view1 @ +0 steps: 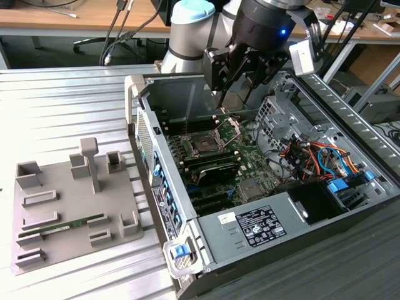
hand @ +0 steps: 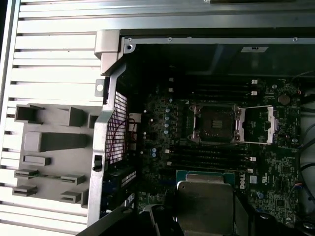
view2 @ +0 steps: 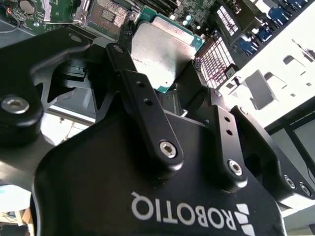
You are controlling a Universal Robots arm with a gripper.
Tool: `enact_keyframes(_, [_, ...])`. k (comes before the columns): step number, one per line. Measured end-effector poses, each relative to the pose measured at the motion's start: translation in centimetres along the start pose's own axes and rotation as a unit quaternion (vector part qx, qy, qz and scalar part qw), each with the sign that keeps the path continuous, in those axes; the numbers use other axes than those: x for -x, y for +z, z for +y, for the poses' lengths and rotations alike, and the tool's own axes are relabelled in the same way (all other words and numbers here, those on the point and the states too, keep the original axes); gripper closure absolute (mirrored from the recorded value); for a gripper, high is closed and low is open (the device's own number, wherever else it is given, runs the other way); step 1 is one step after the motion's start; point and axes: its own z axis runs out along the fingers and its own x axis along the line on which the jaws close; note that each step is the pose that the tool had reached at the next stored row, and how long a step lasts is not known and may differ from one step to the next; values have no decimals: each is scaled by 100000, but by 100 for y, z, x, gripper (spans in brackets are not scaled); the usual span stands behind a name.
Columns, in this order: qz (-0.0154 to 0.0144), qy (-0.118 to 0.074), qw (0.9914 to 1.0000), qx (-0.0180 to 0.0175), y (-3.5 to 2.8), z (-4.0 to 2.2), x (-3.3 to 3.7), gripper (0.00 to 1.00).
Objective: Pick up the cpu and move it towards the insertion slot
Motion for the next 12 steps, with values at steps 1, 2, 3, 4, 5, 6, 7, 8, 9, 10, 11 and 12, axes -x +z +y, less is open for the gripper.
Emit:
enact_keyframes(1, [-1,2,100000,3,1,0,6,45])
enact_keyframes(2, [0,-1,100000,2,1,-1,13,45])
enact_keyframes(3, [-2,-1,100000,5,2,-1,23,45])
enact_keyframes(4, [-3,0,100000,7,3,-2,29,45])
enact_keyframes(5, [-1,-1,100000,1,4,-2,41,45])
enact_keyframes(6, [-1,-2,100000,4,4,-3,47,45])
enact_keyframes(7, [1,-1,100000,1,5,-3,54,45])
enact_keyframes(8, [-1,-1,100000,4,6,-3,59,45])
enact_keyframes(9, [-3,-2,100000,6,7,-4,65,45])
enact_keyframes(10, [-3,-1,100000,5,9,-4,73,45])
enact_keyframes(11, [0,0,100000,4,10,-5,77,45])
enact_keyframes(12, [1,-2,100000,1,10,-5,83,45])
